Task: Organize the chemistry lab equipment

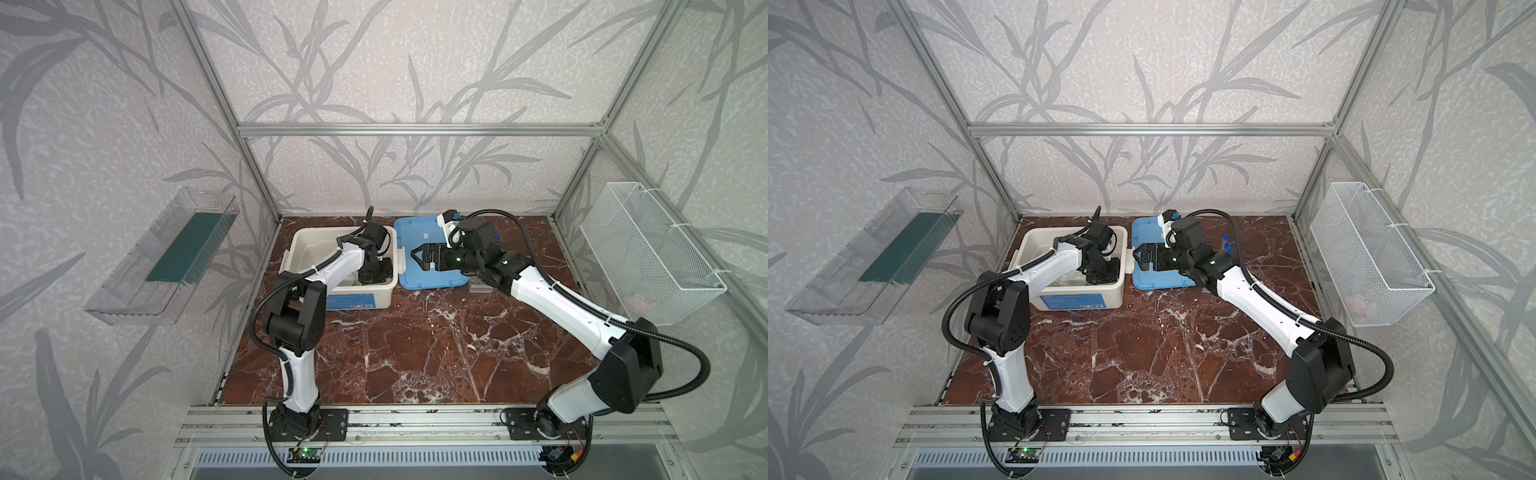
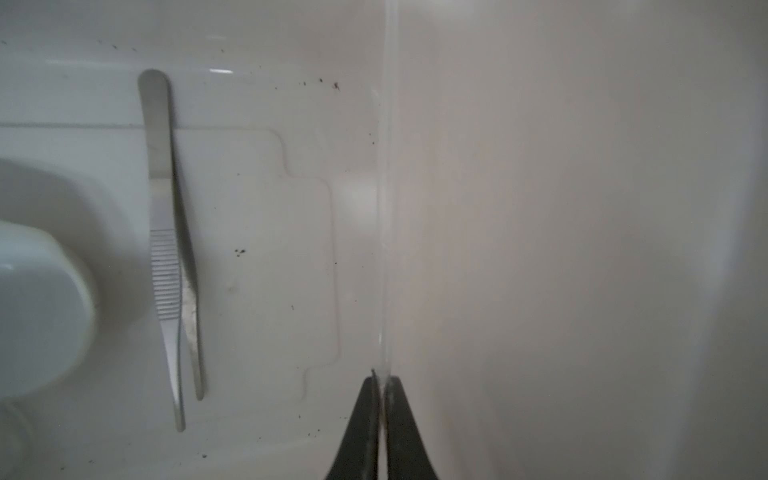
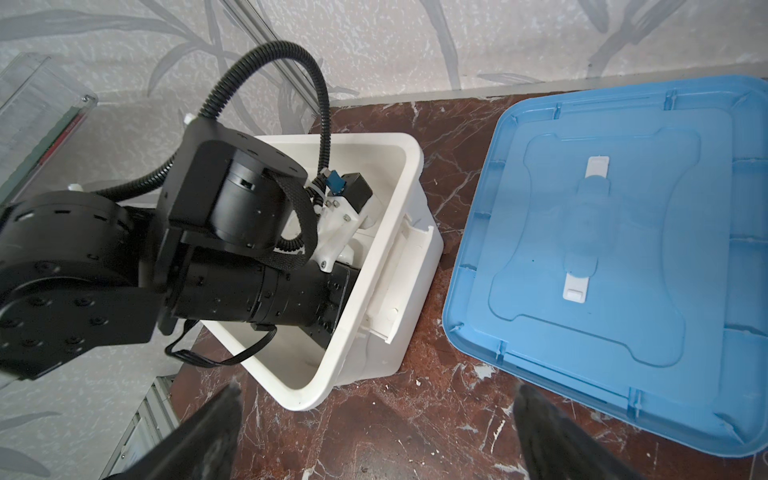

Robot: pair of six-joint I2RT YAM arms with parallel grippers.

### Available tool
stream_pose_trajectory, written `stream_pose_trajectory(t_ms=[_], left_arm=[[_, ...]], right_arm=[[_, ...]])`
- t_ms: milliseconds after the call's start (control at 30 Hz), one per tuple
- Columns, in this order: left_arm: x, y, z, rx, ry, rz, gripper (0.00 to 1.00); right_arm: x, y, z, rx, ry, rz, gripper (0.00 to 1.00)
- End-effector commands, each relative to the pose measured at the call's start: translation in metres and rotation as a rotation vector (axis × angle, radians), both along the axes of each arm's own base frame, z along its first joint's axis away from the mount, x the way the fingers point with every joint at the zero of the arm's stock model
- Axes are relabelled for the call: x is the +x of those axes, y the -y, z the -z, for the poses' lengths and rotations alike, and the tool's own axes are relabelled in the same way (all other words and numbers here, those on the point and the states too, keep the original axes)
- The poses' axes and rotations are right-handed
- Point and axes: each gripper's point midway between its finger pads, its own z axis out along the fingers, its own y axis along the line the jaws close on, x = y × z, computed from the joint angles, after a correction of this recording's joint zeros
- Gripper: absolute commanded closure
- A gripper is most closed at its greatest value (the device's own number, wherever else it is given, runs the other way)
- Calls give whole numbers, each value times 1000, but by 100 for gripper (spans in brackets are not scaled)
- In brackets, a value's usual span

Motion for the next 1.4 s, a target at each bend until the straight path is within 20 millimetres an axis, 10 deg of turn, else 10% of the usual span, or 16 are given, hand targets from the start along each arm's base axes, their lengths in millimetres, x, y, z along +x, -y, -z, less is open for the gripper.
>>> stream_pose_trajectory(t_ms=[0, 600, 1200, 1367], left_arm=[[3, 1, 10, -31, 2, 11, 89], [6, -14, 29, 21, -12, 8, 72], [0, -41, -97, 71, 207, -74, 3], [-16, -42, -153, -19, 323, -117, 1]], right_arm=[[3, 5, -5, 8, 20, 13, 0], [4, 14, -4, 16, 12, 30, 0], [12, 39, -4, -71, 8, 63, 1], [29, 66, 3, -137, 13, 106, 1]])
